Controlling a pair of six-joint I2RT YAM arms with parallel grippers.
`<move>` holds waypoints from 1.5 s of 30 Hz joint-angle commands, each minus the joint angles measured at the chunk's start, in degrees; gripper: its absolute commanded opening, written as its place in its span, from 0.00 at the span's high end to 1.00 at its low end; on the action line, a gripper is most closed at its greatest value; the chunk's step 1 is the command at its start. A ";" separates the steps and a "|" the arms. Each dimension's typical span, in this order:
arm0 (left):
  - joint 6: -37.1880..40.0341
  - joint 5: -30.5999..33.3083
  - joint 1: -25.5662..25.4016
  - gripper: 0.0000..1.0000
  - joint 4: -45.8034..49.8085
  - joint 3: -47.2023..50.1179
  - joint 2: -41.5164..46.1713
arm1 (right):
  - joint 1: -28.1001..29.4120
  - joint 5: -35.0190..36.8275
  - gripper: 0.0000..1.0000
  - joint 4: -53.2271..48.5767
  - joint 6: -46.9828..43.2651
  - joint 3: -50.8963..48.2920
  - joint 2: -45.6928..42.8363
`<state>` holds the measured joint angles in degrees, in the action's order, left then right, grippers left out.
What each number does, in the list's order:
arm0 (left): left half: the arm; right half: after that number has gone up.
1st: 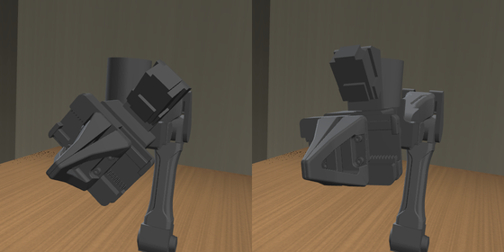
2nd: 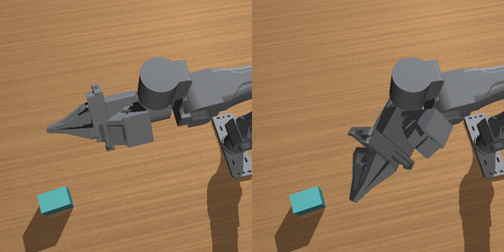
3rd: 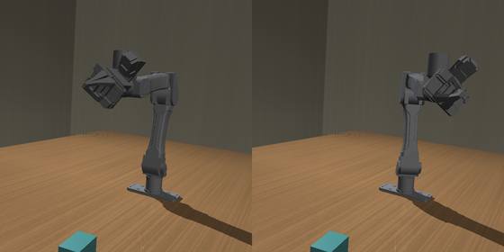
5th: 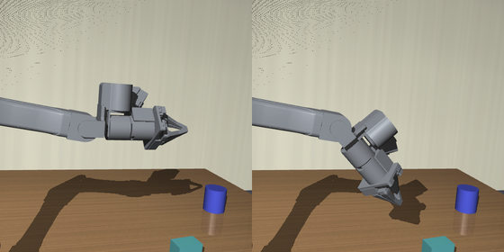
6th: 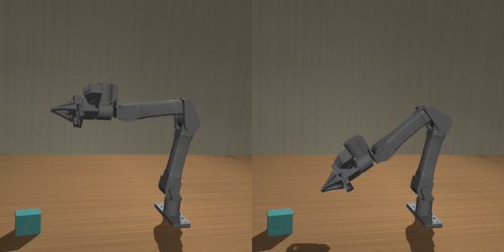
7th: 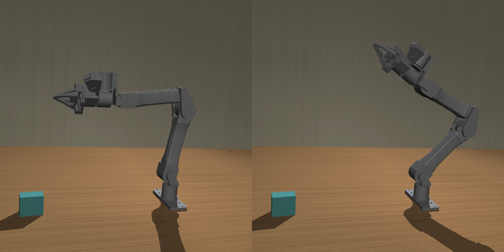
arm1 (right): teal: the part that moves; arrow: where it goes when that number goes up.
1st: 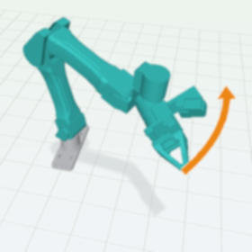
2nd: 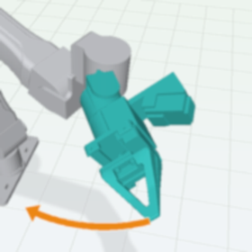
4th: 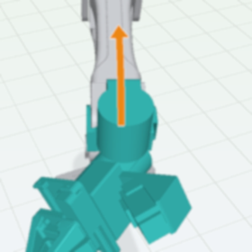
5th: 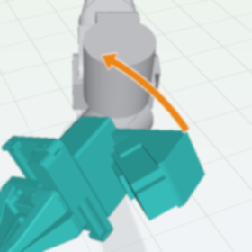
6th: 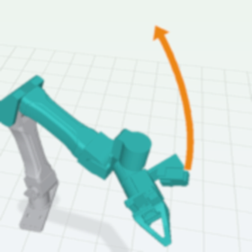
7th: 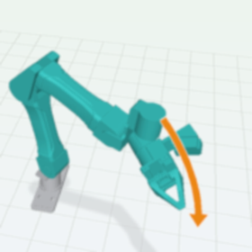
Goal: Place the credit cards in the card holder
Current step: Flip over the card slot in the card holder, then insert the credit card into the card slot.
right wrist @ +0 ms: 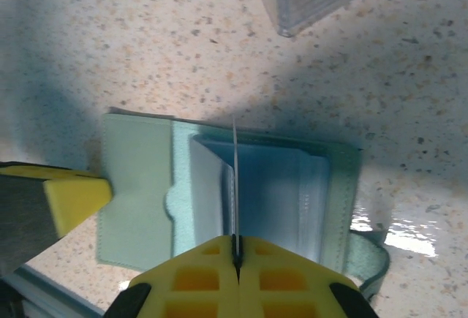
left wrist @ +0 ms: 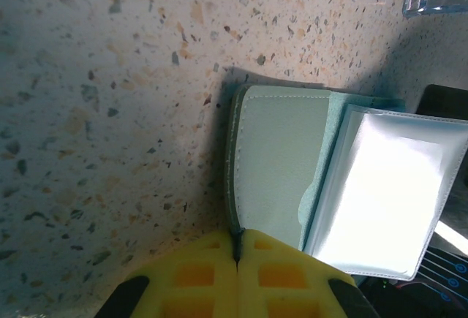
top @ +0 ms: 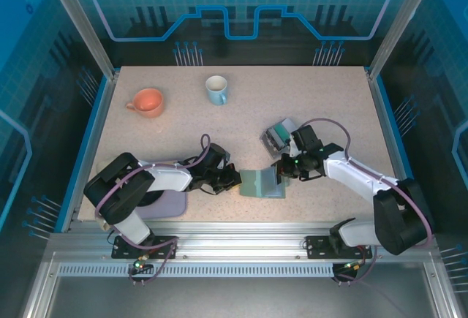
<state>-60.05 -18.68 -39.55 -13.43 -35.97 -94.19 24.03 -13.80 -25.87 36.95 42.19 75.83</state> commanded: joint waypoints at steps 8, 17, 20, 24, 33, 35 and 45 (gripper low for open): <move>-0.94 0.66 -0.58 1.00 -2.02 -2.11 -1.69 | 3.78 -9.63 0.97 12.17 6.79 -1.34 3.75; -2.17 3.65 -1.12 0.85 -1.16 -0.49 0.01 | 5.44 -3.86 0.98 12.11 7.55 -2.31 9.06; -2.18 5.58 -1.10 0.69 0.48 0.41 1.80 | 5.28 -3.51 0.98 11.89 7.17 -2.86 9.67; -0.33 5.29 -1.20 0.60 1.01 -0.15 3.08 | 5.10 -3.78 0.98 12.55 7.17 -3.51 10.04; 2.04 3.46 -1.50 0.61 6.03 -4.99 -1.31 | 4.32 -6.15 0.98 14.75 7.95 -4.11 9.70; 2.17 3.28 -1.64 0.61 6.63 -5.55 -2.06 | 4.16 -6.55 0.98 14.88 8.04 -4.14 9.27; 3.74 4.26 -2.46 0.75 12.38 -8.69 -4.80 | 2.11 -8.07 0.98 15.60 8.31 -5.56 6.30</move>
<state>-57.65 -14.74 -41.54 -4.73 -43.75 -98.08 27.27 -21.50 -10.09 44.64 38.09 84.33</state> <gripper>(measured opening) 0.253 0.043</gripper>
